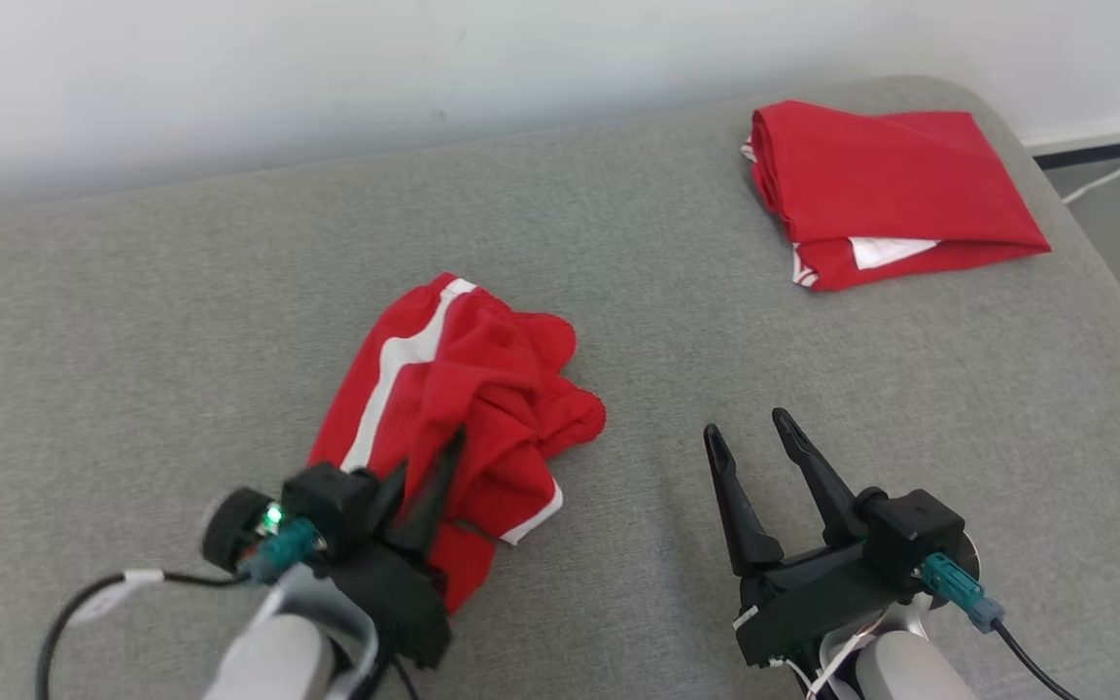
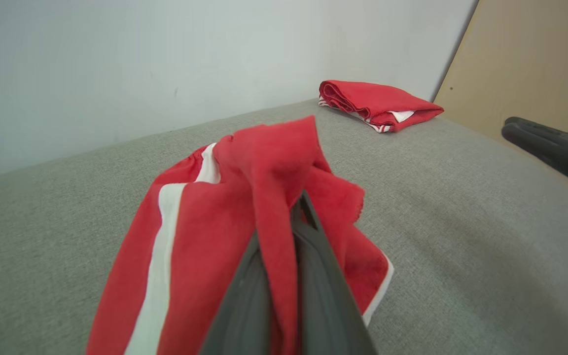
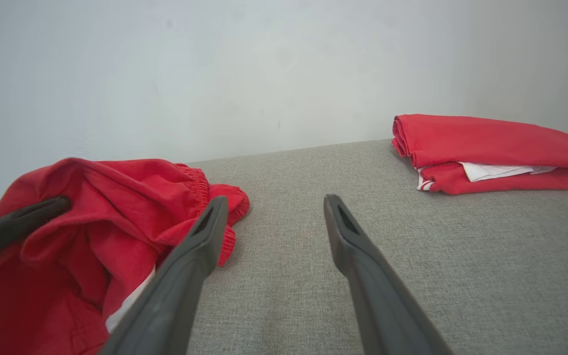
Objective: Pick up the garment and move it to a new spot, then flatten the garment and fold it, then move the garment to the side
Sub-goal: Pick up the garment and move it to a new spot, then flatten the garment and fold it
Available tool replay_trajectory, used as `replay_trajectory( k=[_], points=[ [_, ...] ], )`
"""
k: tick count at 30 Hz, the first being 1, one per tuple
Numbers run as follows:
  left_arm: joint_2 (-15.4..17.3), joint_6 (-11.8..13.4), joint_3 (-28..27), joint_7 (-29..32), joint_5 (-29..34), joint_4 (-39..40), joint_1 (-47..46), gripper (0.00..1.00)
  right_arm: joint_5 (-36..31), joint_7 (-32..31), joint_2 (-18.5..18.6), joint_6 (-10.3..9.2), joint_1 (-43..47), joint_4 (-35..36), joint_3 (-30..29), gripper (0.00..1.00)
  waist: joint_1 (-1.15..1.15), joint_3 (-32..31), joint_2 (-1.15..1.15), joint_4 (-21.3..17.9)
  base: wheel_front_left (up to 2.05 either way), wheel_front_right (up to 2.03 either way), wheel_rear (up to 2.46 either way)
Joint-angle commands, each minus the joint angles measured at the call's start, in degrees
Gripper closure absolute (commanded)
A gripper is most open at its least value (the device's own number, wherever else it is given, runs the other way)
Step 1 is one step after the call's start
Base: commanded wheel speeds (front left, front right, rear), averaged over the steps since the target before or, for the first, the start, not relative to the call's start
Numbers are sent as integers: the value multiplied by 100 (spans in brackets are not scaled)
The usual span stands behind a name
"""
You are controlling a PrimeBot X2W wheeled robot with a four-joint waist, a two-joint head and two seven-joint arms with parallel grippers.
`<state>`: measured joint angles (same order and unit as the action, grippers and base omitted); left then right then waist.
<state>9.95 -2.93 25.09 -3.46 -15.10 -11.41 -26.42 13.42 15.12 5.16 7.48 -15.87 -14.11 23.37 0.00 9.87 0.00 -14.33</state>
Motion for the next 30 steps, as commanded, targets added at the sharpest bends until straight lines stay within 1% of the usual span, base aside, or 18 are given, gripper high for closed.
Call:
replay_trajectory(
  k=[1, 5, 9, 14, 18, 24, 30],
  points=[
    [-80, 6, 45, -128, -46, -59, 131, 0, -8, 2, 43, 3, 76, -21, -12, 0, 0, -89, 0, 108, 0, 0, 0],
    [-202, 95, 85, -480, -34, -84, 281, 0, -24, 2, 66, 3, 162, -53, -50, 0, 0, -224, 0, 239, 0, 0, 0],
    [-262, 282, 28, -765, -62, 96, 547, 0, -30, 2, 75, 3, 269, -62, -72, 0, 0, -359, 0, 331, 0, 0, 0],
    [-174, 496, -40, -848, -116, 324, 1018, 0, -43, 2, 87, 3, 385, -60, -121, 0, 0, -506, 0, 464, 0, 0, 0],
    [-91, 593, -100, -858, -194, 356, 1354, 0, -33, 2, 75, 3, 449, -56, -118, 0, 0, -540, 0, 535, 0, 0, 0],
    [-140, 620, -116, -919, -312, 184, 1641, 0, 2, 2, 106, 3, 432, -49, -124, 0, 0, -504, 0, 589, 0, 0, 0],
    [-246, 516, -111, -1015, -475, -354, 1637, 0, 35, 2, 119, 3, 328, -59, -41, 0, 0, -418, 0, 535, 0, 0, 0]
  ],
)
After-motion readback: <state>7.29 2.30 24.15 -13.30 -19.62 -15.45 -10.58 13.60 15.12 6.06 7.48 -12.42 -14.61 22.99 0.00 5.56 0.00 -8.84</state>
